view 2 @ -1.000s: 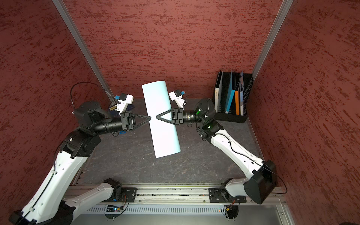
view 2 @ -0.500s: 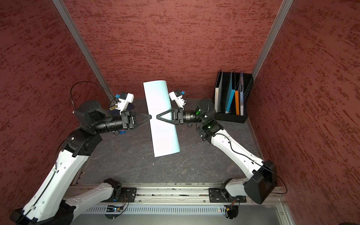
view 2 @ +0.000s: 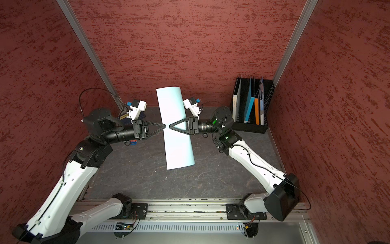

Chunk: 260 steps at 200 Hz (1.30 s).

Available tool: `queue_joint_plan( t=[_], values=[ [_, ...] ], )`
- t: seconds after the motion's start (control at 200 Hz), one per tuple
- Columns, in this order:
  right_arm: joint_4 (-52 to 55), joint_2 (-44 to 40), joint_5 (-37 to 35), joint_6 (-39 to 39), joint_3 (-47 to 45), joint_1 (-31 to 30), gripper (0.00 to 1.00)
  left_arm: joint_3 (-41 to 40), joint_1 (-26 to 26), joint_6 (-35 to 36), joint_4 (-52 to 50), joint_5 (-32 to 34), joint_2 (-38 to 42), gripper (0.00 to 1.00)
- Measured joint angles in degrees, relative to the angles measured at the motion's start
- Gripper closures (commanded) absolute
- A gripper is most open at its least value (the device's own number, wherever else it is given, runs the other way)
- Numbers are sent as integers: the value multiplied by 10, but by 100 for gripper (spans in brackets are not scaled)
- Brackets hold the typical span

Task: Fold the rectangular paper in half along the long edge
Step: Fold the paper.

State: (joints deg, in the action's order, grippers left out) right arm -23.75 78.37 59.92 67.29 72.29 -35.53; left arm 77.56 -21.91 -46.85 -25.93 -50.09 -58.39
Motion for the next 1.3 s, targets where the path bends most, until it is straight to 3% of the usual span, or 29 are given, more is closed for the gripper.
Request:
queue_joint_plan(
  t=[0.351,0.877,1.303],
  values=[
    [-27,5,-12,9,0,0,56,-6,0,-4,3,-4,0,100],
    [-31,6,-12,9,0,0,71,-7,0,-5,3,-5,-1,100],
    [-22,-1,-11,0,0,0,76,-7,0,-8,3,-6,-1,97]
  ],
)
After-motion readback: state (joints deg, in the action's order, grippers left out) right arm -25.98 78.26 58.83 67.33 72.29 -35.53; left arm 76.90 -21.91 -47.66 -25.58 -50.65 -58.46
